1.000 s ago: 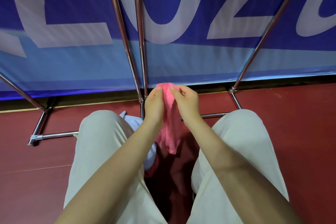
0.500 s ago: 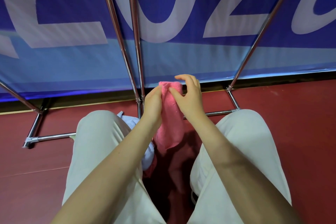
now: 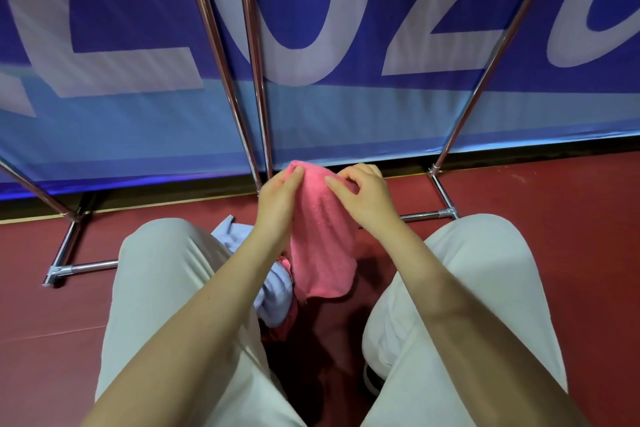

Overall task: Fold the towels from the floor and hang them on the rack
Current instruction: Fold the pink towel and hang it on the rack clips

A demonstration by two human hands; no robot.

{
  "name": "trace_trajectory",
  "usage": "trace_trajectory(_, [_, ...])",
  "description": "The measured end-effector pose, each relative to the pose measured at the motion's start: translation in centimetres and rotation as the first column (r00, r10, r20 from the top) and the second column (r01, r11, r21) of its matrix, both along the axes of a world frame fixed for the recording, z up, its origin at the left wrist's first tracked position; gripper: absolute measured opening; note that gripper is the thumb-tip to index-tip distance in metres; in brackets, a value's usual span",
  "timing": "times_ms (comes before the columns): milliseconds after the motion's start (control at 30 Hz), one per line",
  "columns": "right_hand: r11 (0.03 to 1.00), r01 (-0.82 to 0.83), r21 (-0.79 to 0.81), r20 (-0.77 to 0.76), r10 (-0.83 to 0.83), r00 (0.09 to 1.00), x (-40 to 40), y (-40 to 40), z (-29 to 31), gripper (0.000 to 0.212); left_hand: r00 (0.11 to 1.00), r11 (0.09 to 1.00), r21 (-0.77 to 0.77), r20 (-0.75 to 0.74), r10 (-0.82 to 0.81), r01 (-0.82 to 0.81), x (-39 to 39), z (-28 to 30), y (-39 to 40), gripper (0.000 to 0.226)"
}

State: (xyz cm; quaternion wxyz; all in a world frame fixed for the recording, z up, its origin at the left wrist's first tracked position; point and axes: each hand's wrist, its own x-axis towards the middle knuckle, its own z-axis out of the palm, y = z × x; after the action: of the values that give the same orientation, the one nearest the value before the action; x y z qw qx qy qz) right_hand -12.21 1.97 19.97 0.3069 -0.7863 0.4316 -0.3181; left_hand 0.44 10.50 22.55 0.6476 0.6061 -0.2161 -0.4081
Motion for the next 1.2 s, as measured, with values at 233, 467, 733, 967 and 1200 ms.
trace_trajectory(233, [0.982,-0.110,0.154,-0.202,0.140,0.969,-2.0,0.3,-0.7,0.015,0.918,0.997,-0.041,0.390,0.074,-0.063,2.6,0.5,0.9,0.020])
trace_trajectory(467, [0.973,-0.041,0.228,0.253,-0.019,0.967,-3.1,0.8,1.7,0.011,0.797,0.987,-0.090,0.583,0.158,-0.130,3.3,-0.4,1.5,0.014])
trace_trajectory(733, [0.910,-0.083,0.407,0.522,-0.157,0.838,-2.7,2.1,2.7,0.009,0.869,0.987,-0.062,0.470,0.158,-0.147,3.0,-0.3,1.6,0.018])
trace_trajectory(967, [0.950,0.038,0.311,0.567,-0.217,0.795,-1.8,2.3,3.6,0.023,0.910,0.978,-0.131,0.365,0.198,-0.161,2.9,0.6,1.1,0.018])
trace_trajectory(1200, [0.950,0.121,0.288,0.513,-0.259,0.819,-0.3,1.7,3.0,0.035,0.946,0.973,-0.043,0.228,0.231,-0.228,3.2,0.3,-0.2,0.021])
